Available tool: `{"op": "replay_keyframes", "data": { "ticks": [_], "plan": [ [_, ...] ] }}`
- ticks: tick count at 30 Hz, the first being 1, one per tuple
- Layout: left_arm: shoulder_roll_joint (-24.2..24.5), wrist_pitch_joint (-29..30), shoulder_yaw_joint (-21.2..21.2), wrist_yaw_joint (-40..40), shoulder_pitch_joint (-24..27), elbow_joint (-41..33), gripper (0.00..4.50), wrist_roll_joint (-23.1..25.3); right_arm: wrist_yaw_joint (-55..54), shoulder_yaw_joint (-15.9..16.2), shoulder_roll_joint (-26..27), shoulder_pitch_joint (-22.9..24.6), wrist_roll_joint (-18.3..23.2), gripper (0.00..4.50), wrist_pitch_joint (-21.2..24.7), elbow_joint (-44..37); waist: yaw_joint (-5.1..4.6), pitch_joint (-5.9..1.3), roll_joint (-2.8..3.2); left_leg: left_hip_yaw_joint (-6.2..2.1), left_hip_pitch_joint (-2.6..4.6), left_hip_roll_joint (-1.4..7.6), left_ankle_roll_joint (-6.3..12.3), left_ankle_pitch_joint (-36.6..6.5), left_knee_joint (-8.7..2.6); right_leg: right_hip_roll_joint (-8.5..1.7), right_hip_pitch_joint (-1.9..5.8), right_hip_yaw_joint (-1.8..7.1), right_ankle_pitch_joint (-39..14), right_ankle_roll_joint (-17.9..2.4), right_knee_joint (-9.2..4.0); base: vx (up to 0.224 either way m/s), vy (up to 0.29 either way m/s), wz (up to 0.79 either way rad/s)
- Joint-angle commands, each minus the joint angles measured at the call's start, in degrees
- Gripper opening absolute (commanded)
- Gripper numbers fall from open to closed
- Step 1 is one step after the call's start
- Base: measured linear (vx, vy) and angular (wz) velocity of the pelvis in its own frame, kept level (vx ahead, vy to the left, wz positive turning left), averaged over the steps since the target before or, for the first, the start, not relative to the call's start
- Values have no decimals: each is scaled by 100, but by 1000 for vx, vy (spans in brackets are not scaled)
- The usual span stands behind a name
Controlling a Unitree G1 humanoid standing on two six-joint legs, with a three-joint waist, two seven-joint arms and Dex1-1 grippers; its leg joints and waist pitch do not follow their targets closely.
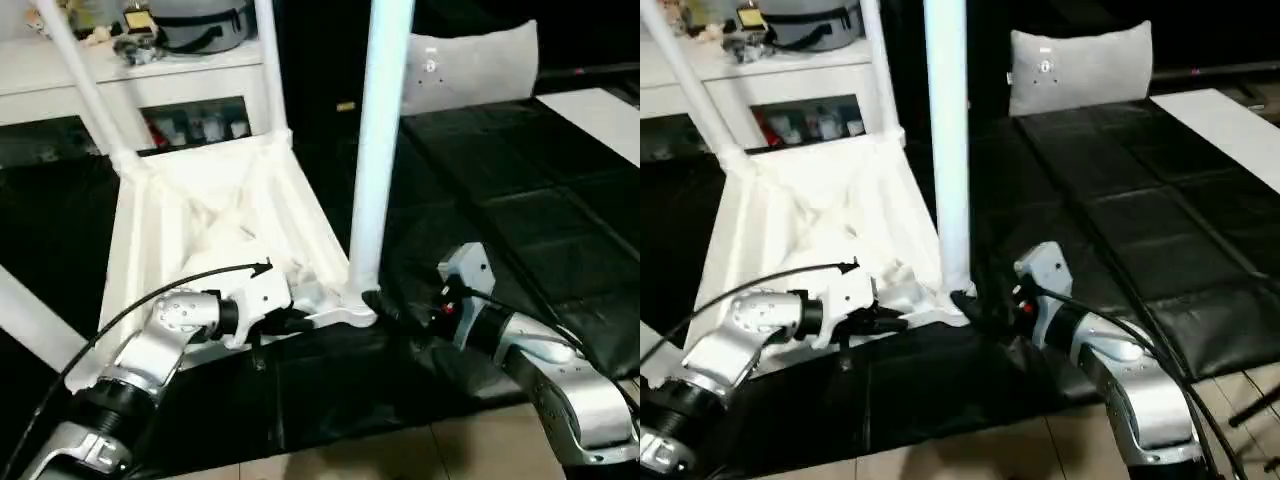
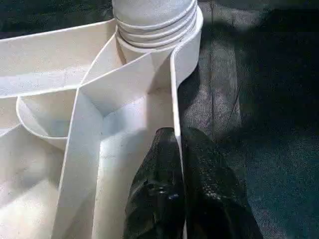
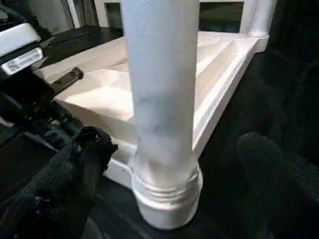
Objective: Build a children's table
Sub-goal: Rotate leg to tighten
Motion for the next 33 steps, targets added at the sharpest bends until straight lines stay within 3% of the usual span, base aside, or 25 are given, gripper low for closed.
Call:
{"op": "replay_keyframes", "data": {
  "ticks": [1,3,4,5,6,7,8,10,12,14,15,20,22,23,25,27,28,33],
  "plan": [
    [-9,-104,-40,-86,-93,-100,0,-3,80,151,-38,-72,-55,446,-78,111,-60,-311,2,-75,119,65,208,-2473,-419,-378,145,201,-3308,-36,-525,0,0,0],
    [88,-150,-131,-213,-114,-39,0,72,247,281,-232,-160,-217,446,-214,256,-41,-342,3,-87,59,107,246,-2281,-453,-351,176,257,-2835,-178,-432,0,0,0],
    [115,-179,-161,-261,-132,-2,0,98,340,244,-274,-202,-172,446,-262,299,-41,-356,-161,-67,42,116,286,-2192,-456,-352,180,281,-2782,-186,-437,0,0,0],
    [137,-203,-185,-300,-149,31,0,120,421,200,-305,-239,-120,446,-304,335,4,-366,-72,-71,41,120,315,-2062,-447,-381,172,318,-2710,-293,-367,0,0,0],
    [150,-231,-208,-296,-167,71,0,159,474,135,-315,-290,-50,446,-356,393,-1,-364,-69,-64,21,122,326,-1999,-448,-376,175,333,-2676,-318,-358,0,0,0],
    [179,-296,-256,-301,-192,95,0,235,609,102,-364,-372,10,446,-421,477,32,-384,-298,-47,-17,105,384,-1754,-436,-388,189,360,-2677,-323,-314,0,0,0],
    [203,-332,-289,-318,-202,85,0,280,739,96,-420,-452,40,446,-474,556,73,-375,-249,-19,11,93,401,-1648,-416,-393,130,402,-2873,-305,-330,0,0,0],
    [211,-246,-280,-385,-189,-46,0,223,994,95,-526,-668,48,446,-639,805,115,-404,-272,-22,-27,115,404,-1393,-410,-385,150,434,-2691,-370,-258,0,0,0],
    [220,-164,-276,-469,-159,-194,0,158,1210,90,-590,-861,126,446,-786,1058,159,-395,-360,-1,-19,147,400,-1380,-422,-378,128,449,-2639,-410,-250,0,0,0],
    [240,-137,-276,-512,-140,-267,0,129,1444,120,-640,-935,209,446,-788,1170,191,-408,-335,-6,-6,150,389,-1370,-423,-385,133,454,-2576,-474,-215,0,0,0],
    [246,-110,-279,-533,-131,-322,0,112,1731,188,-720,-998,250,429,-796,1291,205,-410,-390,-7,-15,175,383,-1333,-434,-377,142,468,-2423,-525,-204,0,0,0],
    [207,-110,-369,-535,-144,-403,0,128,2541,428,-953,-1222,358,390,-660,1668,263,-419,-404,2,-21,190,387,-1322,-440,-379,158,490,-2145,-718,-147,0,0,0],
    [203,-66,-392,-568,-94,-424,0,117,2769,513,-885,-1483,362,369,-740,2062,301,-415,-439,18,-13,189,368,-1304,-435,-389,152,503,-2137,-772,-140,0,0,0],
    [215,-54,-397,-588,-79,-439,0,114,2815,544,-862,-1549,345,365,-766,2163,324,-422,-395,25,5,185,334,-1356,-426,-389,137,497,-2188,-806,-143,0,0,0],
    [250,-6,-387,-647,-53,-482,0,82,2872,637,-772,-1756,211,346,-914,2510,351,-404,-377,27,-2,183,294,-1404,-438,-385,147,496,-2254,-794,-159,0,0,0],
    [271,-30,-406,-652,-76,-441,0,103,2861,636,-651,-1985,131,325,-1087,2895,376,-429,-366,30,32,196,239,-1416,-428,-385,128,503,-2146,-855,-148,0,0,0],
    [275,-36,-412,-653,-81,-431,0,109,2849,632,-631,-2018,118,321,-1117,2950,381,-431,-331,25,30,202,226,-1411,-429,-381,124,509,-2054,-892,-125,0,0,0],
    [155,12,-394,-574,-205,-282,0,93,2894,673,-556,-2113,67,279,-1215,3111,421,-453,-330,38,13,205,215,-1324,-428,-360,164,524,-1597,-1028,-61,0,0,0]
  ]
}}
